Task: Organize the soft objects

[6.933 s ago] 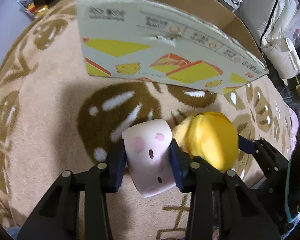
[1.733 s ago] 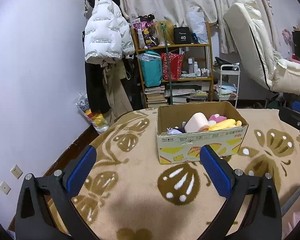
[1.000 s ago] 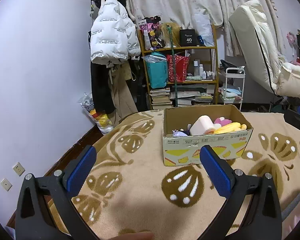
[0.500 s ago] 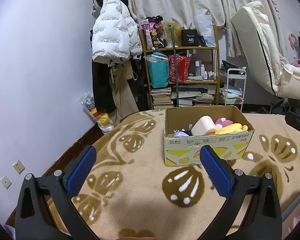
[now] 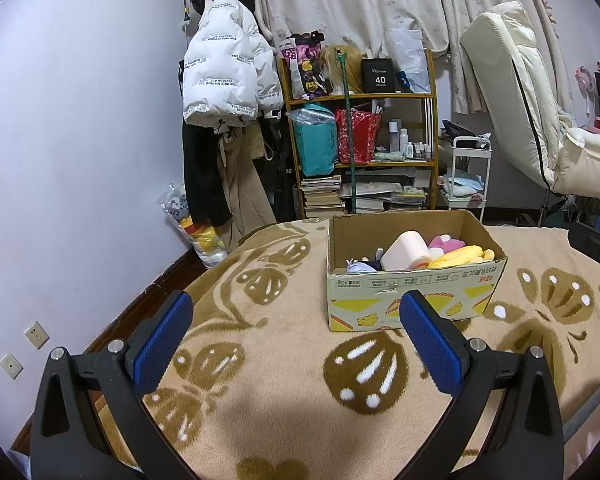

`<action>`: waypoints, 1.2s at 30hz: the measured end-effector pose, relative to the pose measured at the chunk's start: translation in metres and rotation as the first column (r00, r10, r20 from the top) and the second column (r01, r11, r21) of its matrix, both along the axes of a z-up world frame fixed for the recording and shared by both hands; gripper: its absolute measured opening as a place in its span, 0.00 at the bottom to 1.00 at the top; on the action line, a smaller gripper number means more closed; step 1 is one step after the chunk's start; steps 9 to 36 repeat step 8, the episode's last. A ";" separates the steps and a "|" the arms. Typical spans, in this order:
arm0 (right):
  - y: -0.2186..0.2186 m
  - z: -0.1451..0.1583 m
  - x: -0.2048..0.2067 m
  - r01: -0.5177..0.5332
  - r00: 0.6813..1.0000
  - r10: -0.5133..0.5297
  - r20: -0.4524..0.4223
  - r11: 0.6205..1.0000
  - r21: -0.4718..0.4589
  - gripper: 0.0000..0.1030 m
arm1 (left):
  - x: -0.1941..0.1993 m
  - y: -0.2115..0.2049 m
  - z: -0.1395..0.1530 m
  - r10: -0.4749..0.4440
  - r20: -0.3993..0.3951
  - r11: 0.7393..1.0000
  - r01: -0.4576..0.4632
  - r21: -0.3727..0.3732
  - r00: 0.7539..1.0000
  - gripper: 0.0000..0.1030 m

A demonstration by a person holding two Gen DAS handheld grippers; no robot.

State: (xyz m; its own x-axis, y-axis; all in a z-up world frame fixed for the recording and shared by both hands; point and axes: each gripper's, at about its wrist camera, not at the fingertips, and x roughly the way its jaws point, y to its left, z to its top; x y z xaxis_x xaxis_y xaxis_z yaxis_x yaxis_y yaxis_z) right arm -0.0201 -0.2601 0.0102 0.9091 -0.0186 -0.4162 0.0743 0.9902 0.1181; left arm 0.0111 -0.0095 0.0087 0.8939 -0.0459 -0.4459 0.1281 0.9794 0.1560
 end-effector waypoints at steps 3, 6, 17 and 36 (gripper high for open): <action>-0.001 -0.001 0.000 0.003 1.000 -0.003 -0.001 1.000 0.000 1.00 | 0.000 0.000 0.000 0.000 0.000 1.000 0.000 0.000 1.000 0.99; 0.000 0.000 0.000 0.001 1.000 -0.001 0.000 1.000 0.000 1.00 | -0.001 0.000 0.000 -0.003 -0.003 1.000 0.003 0.000 1.000 0.99; 0.000 0.000 0.000 0.003 1.000 -0.003 -0.001 1.000 -0.002 1.00 | -0.002 -0.001 0.001 -0.005 -0.004 1.000 0.005 0.000 1.000 0.99; 0.000 0.000 0.000 0.003 1.000 -0.003 -0.001 1.000 -0.002 1.00 | -0.002 -0.001 0.001 -0.005 -0.004 1.000 0.005 0.000 1.000 0.99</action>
